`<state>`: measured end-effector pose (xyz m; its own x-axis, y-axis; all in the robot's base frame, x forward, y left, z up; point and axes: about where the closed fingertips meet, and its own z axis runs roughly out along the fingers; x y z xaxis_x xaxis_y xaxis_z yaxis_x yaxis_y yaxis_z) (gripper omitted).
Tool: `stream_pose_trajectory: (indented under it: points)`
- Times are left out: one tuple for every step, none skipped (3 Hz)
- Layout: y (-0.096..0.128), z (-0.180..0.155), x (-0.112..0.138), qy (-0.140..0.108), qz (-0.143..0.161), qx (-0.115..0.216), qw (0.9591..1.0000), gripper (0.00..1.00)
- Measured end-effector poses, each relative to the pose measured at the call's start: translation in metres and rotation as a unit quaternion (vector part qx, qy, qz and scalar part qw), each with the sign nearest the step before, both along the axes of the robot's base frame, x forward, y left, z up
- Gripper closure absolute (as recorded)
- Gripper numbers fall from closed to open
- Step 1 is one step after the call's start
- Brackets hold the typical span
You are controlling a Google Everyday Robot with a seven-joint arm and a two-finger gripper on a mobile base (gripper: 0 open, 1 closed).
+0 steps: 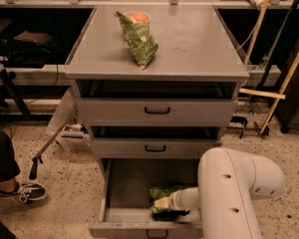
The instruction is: Pick green rice chip bag from bottom drawer and place on counter
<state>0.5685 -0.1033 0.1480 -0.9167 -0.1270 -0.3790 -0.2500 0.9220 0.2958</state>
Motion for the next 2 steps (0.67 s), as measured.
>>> stream_pose_trajectory:
  points:
    - [0.0,0.0,0.0,0.0,0.0,0.0,1.0,0.65]
    - [0.0,0.0001,0.0,0.0,0.0,0.0,1.0,0.88]
